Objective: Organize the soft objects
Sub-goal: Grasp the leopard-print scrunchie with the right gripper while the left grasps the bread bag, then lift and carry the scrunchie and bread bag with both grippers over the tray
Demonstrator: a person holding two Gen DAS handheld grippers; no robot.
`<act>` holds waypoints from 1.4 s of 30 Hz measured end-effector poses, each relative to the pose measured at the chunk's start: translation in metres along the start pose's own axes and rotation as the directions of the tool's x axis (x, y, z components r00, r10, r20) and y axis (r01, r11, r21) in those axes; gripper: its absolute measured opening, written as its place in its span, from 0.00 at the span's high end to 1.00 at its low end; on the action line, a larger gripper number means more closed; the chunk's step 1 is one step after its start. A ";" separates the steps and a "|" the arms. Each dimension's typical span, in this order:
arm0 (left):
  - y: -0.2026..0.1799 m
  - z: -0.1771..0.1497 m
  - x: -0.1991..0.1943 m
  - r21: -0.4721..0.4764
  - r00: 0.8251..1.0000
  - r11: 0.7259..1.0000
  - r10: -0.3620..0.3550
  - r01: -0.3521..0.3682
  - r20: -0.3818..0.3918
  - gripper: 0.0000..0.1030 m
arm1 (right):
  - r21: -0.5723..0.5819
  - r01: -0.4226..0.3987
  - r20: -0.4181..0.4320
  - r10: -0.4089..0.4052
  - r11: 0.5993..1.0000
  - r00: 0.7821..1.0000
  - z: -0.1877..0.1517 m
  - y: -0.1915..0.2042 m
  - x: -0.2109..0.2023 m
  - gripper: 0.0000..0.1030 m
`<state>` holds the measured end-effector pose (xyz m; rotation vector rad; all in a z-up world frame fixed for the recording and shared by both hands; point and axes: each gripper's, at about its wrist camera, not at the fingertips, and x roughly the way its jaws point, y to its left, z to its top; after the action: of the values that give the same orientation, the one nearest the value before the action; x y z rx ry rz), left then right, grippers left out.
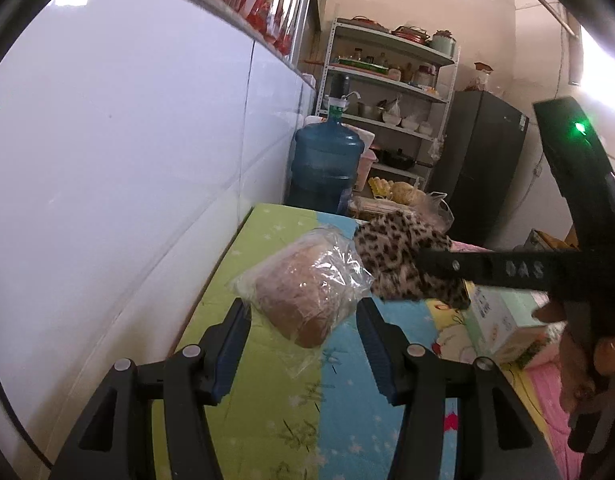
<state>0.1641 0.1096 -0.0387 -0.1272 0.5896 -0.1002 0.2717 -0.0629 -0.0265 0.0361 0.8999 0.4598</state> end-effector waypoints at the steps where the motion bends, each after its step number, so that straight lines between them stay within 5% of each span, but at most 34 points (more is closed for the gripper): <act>1: -0.002 -0.002 -0.005 0.004 1.000 1.000 0.001 -0.001 0.003 0.46 | -0.003 -0.007 0.001 0.007 1.000 1.000 -0.007 0.001 -0.006 0.90; 12: -0.030 -0.020 -0.046 0.038 1.000 0.999 -0.011 0.010 0.026 0.46 | 0.020 -0.032 0.035 0.032 0.999 0.999 -0.085 0.001 -0.068 0.90; 23: -0.084 -0.037 -0.068 0.099 0.998 0.993 -0.066 0.063 0.026 0.46 | 0.055 0.025 0.064 -0.029 0.998 0.998 -0.156 -0.017 -0.125 0.90; 42: -0.201 -0.053 -0.061 0.228 0.985 0.958 -0.174 0.172 -0.012 0.46 | 0.200 0.121 0.119 -0.146 0.972 0.982 -0.203 -0.105 -0.190 0.90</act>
<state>0.0725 -0.0861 -0.0188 0.0443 0.5537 -0.3361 0.0552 -0.2662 -0.0353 0.1793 0.8068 0.2405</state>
